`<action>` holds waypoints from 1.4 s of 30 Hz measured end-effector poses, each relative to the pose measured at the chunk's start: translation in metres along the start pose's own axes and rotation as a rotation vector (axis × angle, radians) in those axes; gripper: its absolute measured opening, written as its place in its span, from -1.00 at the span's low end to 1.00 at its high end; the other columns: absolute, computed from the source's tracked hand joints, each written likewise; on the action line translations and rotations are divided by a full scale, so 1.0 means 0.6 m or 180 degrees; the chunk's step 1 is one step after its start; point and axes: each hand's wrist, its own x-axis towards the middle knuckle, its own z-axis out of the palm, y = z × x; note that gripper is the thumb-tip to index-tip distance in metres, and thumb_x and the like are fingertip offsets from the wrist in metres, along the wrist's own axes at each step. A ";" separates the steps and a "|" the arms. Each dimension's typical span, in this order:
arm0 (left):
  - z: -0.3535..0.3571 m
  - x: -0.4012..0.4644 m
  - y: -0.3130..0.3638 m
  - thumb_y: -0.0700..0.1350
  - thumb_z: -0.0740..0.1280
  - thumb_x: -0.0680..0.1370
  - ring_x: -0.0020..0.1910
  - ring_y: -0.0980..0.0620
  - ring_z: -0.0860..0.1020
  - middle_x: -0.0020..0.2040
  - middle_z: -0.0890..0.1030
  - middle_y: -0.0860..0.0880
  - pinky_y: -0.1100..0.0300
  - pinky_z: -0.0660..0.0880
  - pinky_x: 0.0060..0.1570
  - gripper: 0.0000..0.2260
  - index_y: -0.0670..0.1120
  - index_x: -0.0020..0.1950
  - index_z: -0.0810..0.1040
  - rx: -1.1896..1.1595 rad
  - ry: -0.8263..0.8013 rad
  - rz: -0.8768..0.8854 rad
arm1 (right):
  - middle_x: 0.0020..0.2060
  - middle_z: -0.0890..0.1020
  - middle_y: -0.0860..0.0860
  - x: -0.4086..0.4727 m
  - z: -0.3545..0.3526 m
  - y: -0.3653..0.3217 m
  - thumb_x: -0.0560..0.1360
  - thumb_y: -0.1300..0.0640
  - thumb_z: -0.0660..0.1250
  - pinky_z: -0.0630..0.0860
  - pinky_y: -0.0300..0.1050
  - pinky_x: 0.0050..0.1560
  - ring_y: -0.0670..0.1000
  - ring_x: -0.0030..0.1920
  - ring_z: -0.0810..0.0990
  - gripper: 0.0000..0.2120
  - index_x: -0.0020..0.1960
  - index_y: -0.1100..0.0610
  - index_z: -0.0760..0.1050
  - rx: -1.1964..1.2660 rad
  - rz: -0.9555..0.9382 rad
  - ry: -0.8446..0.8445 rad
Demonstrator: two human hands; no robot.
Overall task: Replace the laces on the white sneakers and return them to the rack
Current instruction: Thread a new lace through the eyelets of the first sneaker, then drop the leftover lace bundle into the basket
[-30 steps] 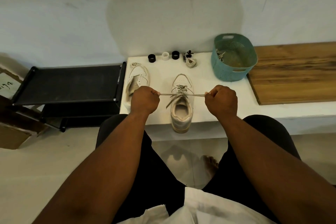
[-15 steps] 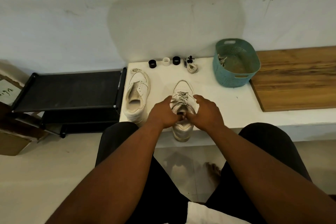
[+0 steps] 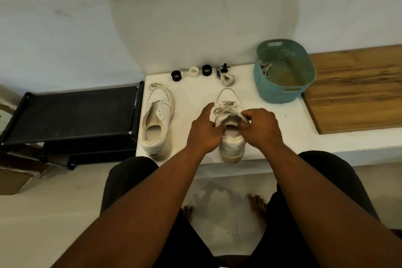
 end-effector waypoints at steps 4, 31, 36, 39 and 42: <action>0.045 0.026 0.027 -0.04 0.42 0.57 0.00 0.03 0.67 0.13 0.69 -0.01 0.16 0.55 0.09 -0.35 0.11 0.60 0.22 -0.0100 0.0072 0.0301 | 0.08 0.72 0.06 0.029 -0.027 0.020 0.49 0.11 0.42 0.58 0.03 0.19 0.15 0.11 0.65 -0.74 0.17 0.07 0.69 0.0097 0.0224 0.0232; -0.254 -0.002 -0.153 -0.04 0.40 0.52 -0.12 -0.02 0.65 -0.11 0.69 0.00 0.10 0.57 -0.17 -0.85 -0.04 0.03 0.69 0.0558 0.0968 -0.0844 | 0.19 0.66 0.06 0.017 0.231 -0.242 0.45 -0.24 0.42 0.54 -0.03 0.14 0.13 0.22 0.60 -0.43 0.32 0.09 0.54 0.0116 -0.0323 -0.0922; -0.237 -0.006 -0.132 -0.22 0.35 0.49 -0.25 -0.07 0.62 -0.26 0.65 -0.08 0.01 0.61 -0.22 -0.90 -0.12 -0.14 0.68 0.0602 0.0866 -0.0654 | -0.18 0.65 0.14 0.016 0.219 -0.228 0.50 -0.06 0.37 0.27 -0.10 -0.25 0.20 -0.12 0.60 -0.70 -0.25 0.12 0.44 -0.0130 -0.0606 -0.0593; -0.212 -0.008 -0.114 -0.15 0.33 0.45 -0.22 -0.08 0.62 -0.23 0.67 -0.08 -0.06 0.61 -0.16 -0.85 -0.15 -0.12 0.68 0.0598 0.0716 -0.0347 | -0.23 0.63 0.13 0.014 0.183 -0.193 0.52 -0.04 0.35 0.26 -0.09 -0.26 0.20 -0.19 0.57 -0.70 -0.27 0.11 0.42 -0.0253 -0.0677 -0.0412; -0.181 -0.008 -0.088 -0.06 0.29 0.39 -0.18 -0.03 0.63 -0.22 0.69 -0.02 -0.03 0.61 -0.12 -0.77 -0.10 -0.11 0.69 0.0582 0.0565 -0.0130 | -0.26 0.62 0.10 0.014 0.146 -0.155 0.51 -0.06 0.33 0.26 -0.09 -0.27 0.17 -0.22 0.54 -0.71 -0.27 0.10 0.43 -0.0346 -0.0606 -0.0304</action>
